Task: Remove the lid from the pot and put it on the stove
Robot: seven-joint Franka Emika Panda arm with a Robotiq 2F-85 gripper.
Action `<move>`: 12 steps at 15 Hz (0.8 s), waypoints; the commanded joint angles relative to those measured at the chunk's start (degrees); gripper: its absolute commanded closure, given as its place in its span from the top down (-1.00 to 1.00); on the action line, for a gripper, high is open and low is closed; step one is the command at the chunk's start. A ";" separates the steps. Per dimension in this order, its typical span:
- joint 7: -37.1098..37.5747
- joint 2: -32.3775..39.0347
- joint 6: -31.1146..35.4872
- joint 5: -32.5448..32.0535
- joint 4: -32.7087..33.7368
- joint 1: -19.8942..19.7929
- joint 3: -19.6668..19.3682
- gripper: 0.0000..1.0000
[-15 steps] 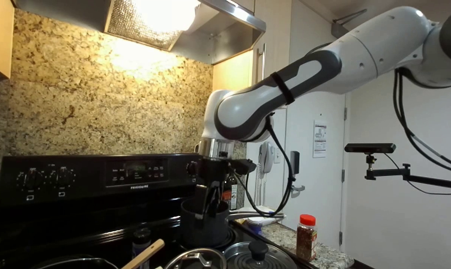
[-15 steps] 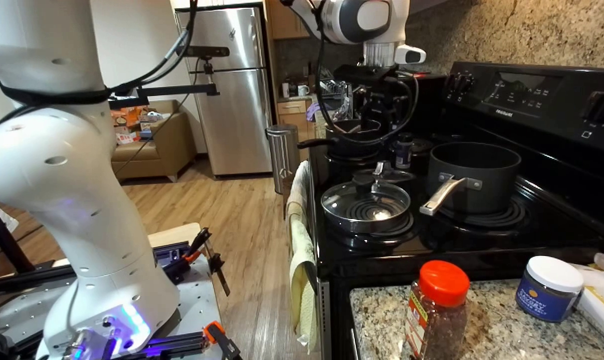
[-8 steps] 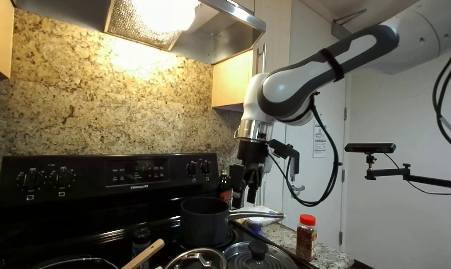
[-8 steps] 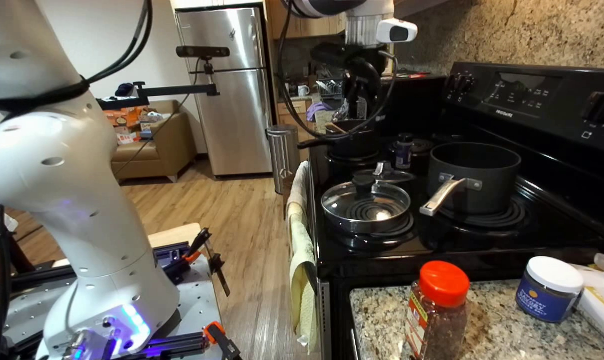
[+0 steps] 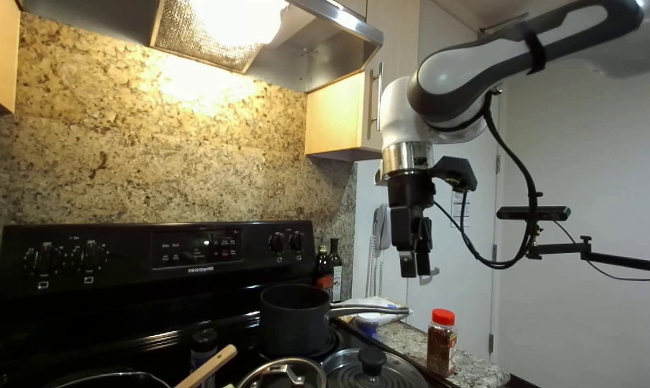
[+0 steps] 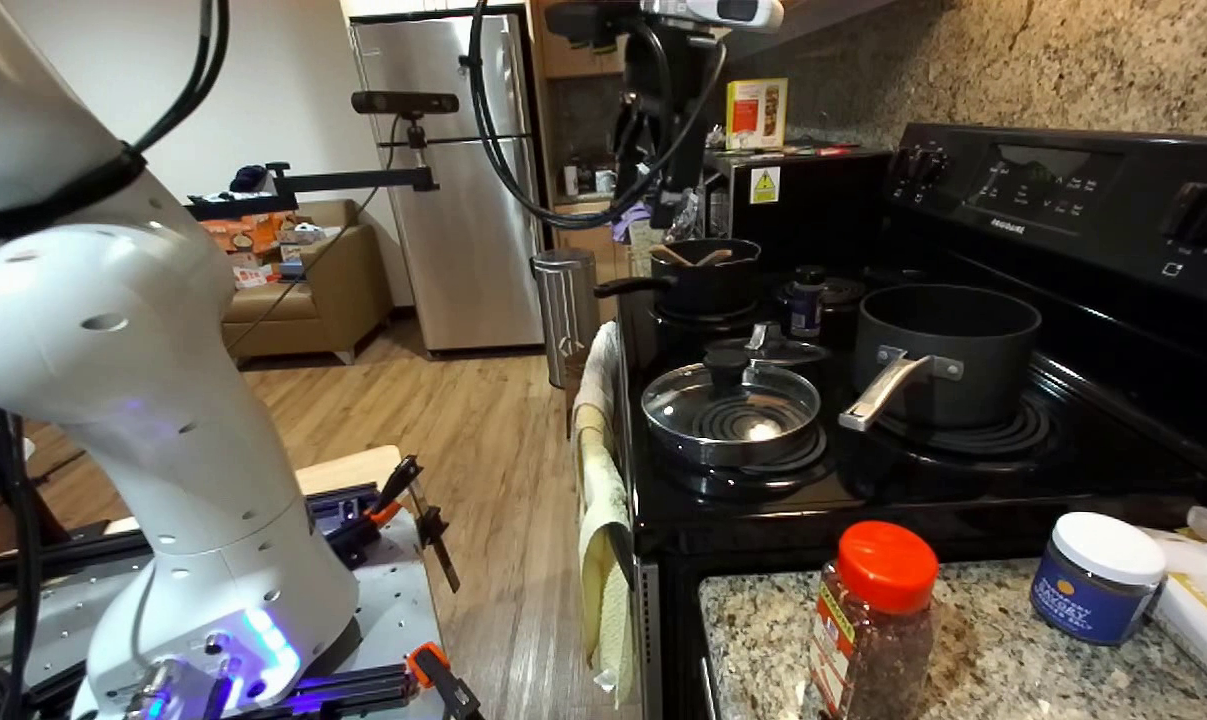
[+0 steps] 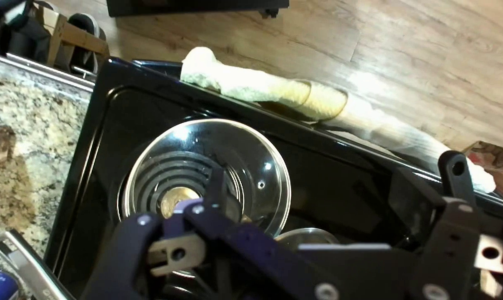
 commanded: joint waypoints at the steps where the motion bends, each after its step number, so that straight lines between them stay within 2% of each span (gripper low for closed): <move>1: 4.47 -1.74 -1.36 -0.37 0.34 -1.35 0.42 1.00; 9: 22.50 -7.36 12.37 -3.43 -8.53 -3.15 4.28 1.00; 12: 27.88 -8.87 13.11 -4.55 -10.51 -3.79 5.81 1.00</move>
